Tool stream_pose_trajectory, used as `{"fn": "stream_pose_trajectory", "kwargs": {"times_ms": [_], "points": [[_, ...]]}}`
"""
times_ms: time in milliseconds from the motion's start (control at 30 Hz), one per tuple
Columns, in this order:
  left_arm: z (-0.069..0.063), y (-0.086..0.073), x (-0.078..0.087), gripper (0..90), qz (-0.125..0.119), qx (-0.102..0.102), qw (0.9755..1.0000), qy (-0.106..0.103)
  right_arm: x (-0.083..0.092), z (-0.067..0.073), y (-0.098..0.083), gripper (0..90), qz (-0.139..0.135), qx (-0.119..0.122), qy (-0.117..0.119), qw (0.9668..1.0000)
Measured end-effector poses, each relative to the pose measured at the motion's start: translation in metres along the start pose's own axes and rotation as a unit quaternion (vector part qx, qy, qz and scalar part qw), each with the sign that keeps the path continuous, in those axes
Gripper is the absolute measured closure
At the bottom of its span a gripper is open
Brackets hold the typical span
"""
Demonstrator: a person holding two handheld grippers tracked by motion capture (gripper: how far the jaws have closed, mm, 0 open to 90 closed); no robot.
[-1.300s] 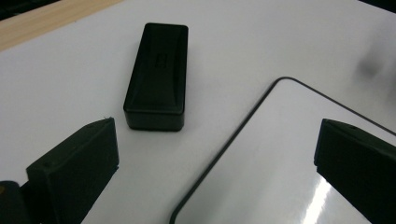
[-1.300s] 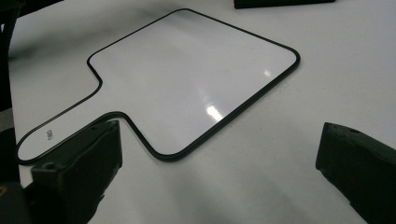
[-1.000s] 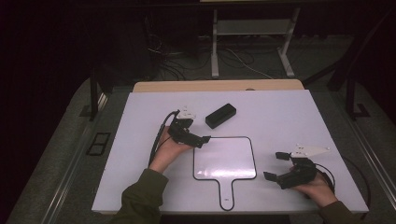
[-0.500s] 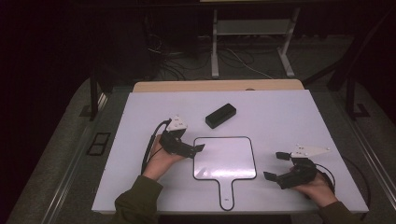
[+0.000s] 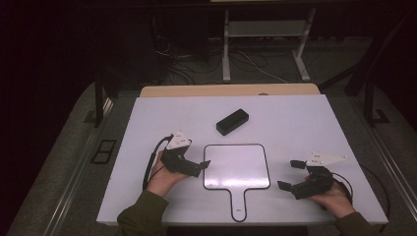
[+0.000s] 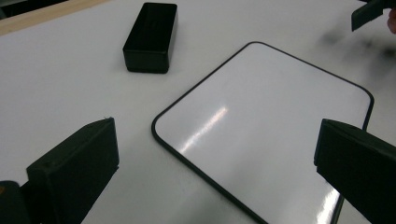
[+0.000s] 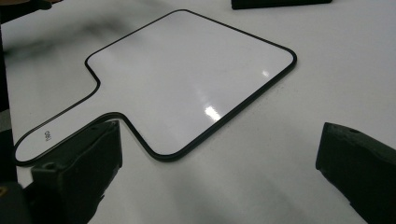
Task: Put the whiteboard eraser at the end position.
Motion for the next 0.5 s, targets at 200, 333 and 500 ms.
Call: {"fn": "stream_pose_trajectory", "kwargs": {"times_ms": [200, 333, 500], "points": [[-0.003, -0.014, 0.010, 0.0, -0.002, 0.010, 0.9999, -0.001, 0.000, 0.000, 0.000, 0.0, 0.000, 0.001, 0.000, 1.0000], [-0.003, -0.021, 0.016, 0.0, -0.004, 0.019, 0.9998, -0.004, 0.000, 0.000, 0.000, 0.0, -0.001, -0.001, 0.000, 1.0000], [-0.006, -0.029, 0.022, 0.0, -0.006, 0.022, 0.9997, -0.006, 0.000, 0.000, 0.000, 0.0, -0.001, 0.001, 0.000, 1.0000]]}}
Point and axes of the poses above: each handheld gripper's, and its own axes: x roughly backward along the jaws, y roughly out of its top, z roughly to its left, the point moved 9 cm from there along -x, roughly forward along the jaws, and after that the axes turned 1 degree about -z, right-handed, at the moved point
